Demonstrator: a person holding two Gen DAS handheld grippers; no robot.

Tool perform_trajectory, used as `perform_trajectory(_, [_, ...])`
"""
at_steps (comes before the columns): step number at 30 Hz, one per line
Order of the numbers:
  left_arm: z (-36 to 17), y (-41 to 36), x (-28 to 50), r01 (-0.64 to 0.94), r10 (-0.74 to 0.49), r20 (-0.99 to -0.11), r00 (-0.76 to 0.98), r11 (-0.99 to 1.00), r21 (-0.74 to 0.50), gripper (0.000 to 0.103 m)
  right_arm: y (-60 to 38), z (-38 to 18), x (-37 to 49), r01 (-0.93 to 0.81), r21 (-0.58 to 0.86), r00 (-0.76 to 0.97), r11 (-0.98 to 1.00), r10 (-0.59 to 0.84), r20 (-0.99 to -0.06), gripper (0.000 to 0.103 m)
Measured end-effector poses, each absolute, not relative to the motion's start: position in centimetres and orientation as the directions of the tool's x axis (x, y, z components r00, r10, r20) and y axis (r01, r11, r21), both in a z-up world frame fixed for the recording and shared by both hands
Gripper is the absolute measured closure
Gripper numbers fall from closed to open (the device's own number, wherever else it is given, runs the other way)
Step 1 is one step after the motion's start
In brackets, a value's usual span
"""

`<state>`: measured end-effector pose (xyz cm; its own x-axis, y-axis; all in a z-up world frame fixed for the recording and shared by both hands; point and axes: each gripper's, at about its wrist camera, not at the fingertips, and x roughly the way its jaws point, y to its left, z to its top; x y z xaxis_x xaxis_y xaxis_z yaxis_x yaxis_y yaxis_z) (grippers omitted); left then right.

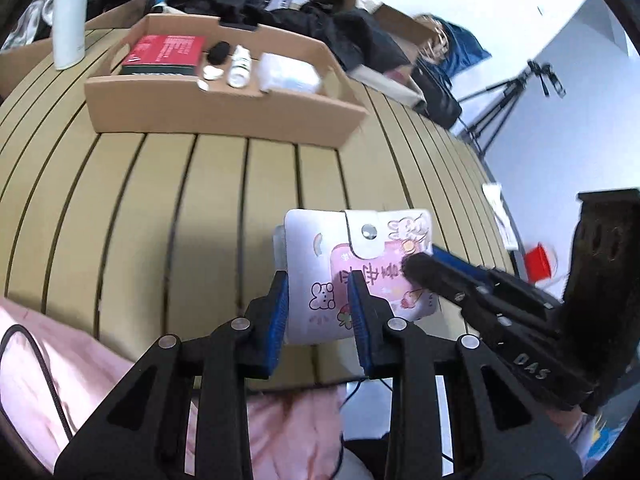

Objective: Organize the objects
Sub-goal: 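Grasp the pink pouch with the right tool and lift it, then lower the pink pouch into the tray and open the right tool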

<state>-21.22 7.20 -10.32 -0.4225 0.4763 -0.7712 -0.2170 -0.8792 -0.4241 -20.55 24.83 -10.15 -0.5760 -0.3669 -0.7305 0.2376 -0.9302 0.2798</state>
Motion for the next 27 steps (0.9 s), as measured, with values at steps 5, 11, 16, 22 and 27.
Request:
perform_trajectory(5, [-7.7,7.7,-20.6,-0.235,0.494,-0.739,-0.458,-0.869,-0.436,0.077,25.7,-7.7,-18.9,0.231,0.279,-0.619,-0.932,-0.362,-0.697,0.080])
perform_trajectory(11, [-3.0,6.9,-24.8,-0.261,0.490,-0.690,-0.532,-0.871,-0.417,0.077,25.5,-3.5,-22.1,0.265,0.281,-0.656,-0.922,-0.386,-0.649,0.080])
perform_trajectory(16, [1.2,6.2,-32.0,-0.262,0.469,-0.671,-0.575,-0.882,-0.392,0.077,24.6,0.8,-29.3,0.292,0.246,-0.678,-0.924,-0.381,-0.629,0.080])
perform_trajectory(22, [-2.1,5.5,-39.8,-0.217,0.479,-0.716,-0.509,-0.876,-0.432,0.077,23.6,-0.1,-38.5,0.289,0.262,-0.624,-0.921,-0.389,-0.678,0.080])
perform_trajectory(27, [-9.8,5.9,-44.0,-0.132,0.477,-0.771,-0.422,-0.873,-0.468,0.077,23.1,-6.3,-43.3,0.257,0.235,-0.539,-0.937,-0.341,-0.770,0.080])
